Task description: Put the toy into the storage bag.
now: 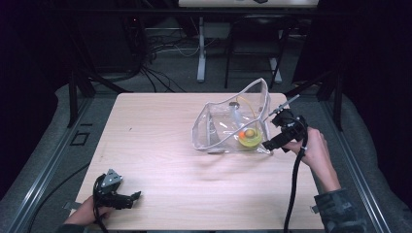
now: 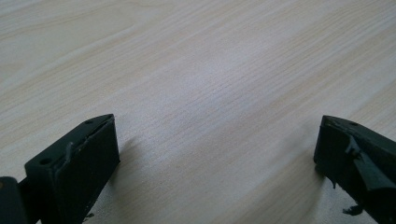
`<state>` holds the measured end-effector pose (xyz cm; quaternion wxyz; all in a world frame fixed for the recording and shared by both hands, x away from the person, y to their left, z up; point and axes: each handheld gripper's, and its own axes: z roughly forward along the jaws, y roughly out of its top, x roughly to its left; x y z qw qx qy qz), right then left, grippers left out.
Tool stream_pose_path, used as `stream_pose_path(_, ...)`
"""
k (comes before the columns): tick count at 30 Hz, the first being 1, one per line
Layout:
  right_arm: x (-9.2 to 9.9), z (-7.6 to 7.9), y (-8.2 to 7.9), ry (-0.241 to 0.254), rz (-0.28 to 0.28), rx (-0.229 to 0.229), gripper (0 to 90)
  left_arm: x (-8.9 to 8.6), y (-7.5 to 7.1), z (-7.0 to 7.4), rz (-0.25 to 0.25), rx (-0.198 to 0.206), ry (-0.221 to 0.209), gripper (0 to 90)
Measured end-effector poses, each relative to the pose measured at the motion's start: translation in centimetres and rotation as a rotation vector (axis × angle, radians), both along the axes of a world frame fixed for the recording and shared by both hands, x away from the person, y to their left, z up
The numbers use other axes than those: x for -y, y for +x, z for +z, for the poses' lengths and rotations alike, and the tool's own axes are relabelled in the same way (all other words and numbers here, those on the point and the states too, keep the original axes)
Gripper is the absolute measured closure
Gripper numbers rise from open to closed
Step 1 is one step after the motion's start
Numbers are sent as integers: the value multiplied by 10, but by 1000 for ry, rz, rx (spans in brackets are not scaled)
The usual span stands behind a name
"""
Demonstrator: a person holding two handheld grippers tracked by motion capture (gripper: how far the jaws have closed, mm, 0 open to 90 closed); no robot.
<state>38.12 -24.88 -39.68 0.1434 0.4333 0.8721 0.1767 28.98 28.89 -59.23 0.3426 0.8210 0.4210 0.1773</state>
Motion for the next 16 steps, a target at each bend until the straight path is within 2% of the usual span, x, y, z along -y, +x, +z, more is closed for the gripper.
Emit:
stream_pose_path(8, 16, -40, -10, 28, -51, -53, 24, 0, 0, 0, 3, 0, -2, 0)
stream_pose_path(15, 25, -58, -13, 29, -87, -78, 35, 0, 0, 0, 1, -3, -4, 0)
stream_pose_path(16, 26, -60, -13, 6, -86, -85, 35, 0, 0, 0, 1, -3, -4, 0)
